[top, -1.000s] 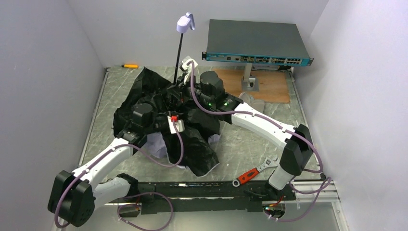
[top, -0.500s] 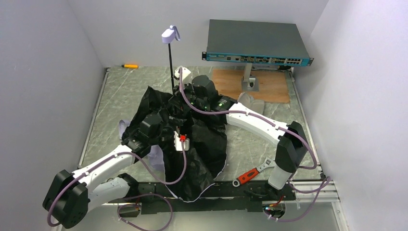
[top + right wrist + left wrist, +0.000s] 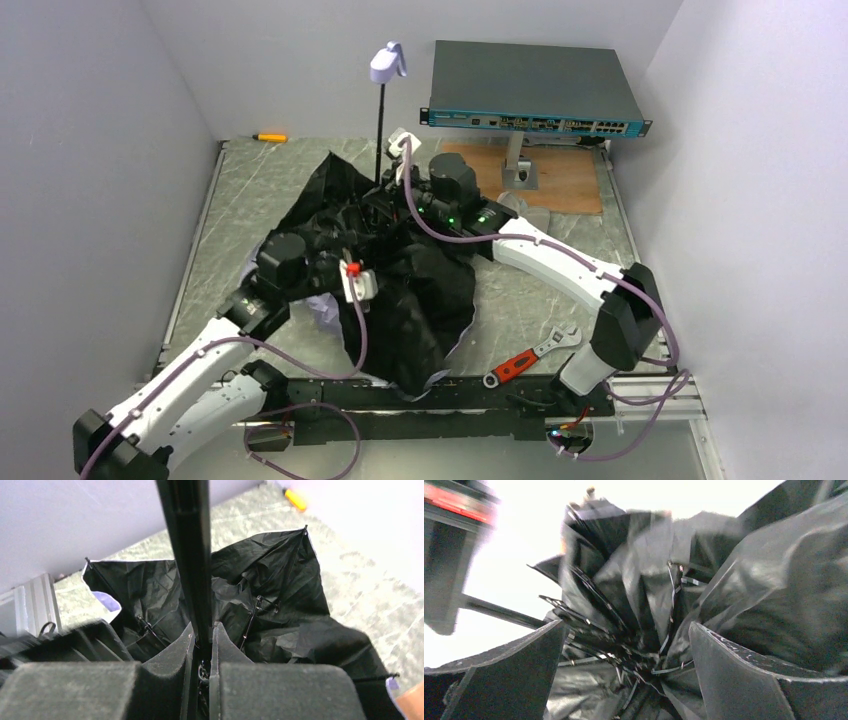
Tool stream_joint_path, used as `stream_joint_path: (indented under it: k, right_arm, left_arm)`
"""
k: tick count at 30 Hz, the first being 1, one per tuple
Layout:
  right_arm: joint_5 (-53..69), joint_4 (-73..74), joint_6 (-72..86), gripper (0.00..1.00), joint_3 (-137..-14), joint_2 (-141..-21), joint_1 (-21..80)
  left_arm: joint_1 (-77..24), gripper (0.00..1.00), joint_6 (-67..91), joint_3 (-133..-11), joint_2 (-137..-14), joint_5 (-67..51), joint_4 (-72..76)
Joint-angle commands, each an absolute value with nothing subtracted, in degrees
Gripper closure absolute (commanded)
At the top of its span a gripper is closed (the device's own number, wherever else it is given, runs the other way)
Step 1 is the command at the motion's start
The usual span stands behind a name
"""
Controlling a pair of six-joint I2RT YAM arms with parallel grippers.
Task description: Open the umbrella
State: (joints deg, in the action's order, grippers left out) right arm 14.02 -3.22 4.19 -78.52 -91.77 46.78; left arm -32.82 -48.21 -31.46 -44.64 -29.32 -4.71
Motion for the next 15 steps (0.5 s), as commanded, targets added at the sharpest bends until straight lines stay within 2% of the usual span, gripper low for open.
stream_joint_path:
  k: [1, 4, 8, 10, 15]
  right_arm:
    - [17.9, -17.28, 2.42, 1.0, -76.46, -85.97, 45.59]
    - [20.36, -18.76, 2.22, 1.0, -74.45, -85.46, 45.3]
    - [24.28, -19.32, 0.9, 1.0, -72.75, -85.21, 45.18]
    - [27.32, -18.36, 0.54, 1.0, -72.89, -85.53, 45.26]
    - [29.76, -17.15, 0.53, 1.0, -73.56, -86.55, 45.72]
  left_arm:
    - [-30.97, 0.0, -32.62, -47.37, -43.89, -40.97, -17.6]
    - [-27.21, 0.0, -24.4, -54.43, -45.19, -46.89, -21.77]
    - [-14.47, 0.07, -3.0, -58.76, -48.4, -54.56, -11.34]
    - [-12.11, 0.11, 1.11, -62.52, -50.66, -53.88, -7.27]
    - [-11.95, 0.37, 0.7, -71.6, -56.65, -52.53, -6.91]
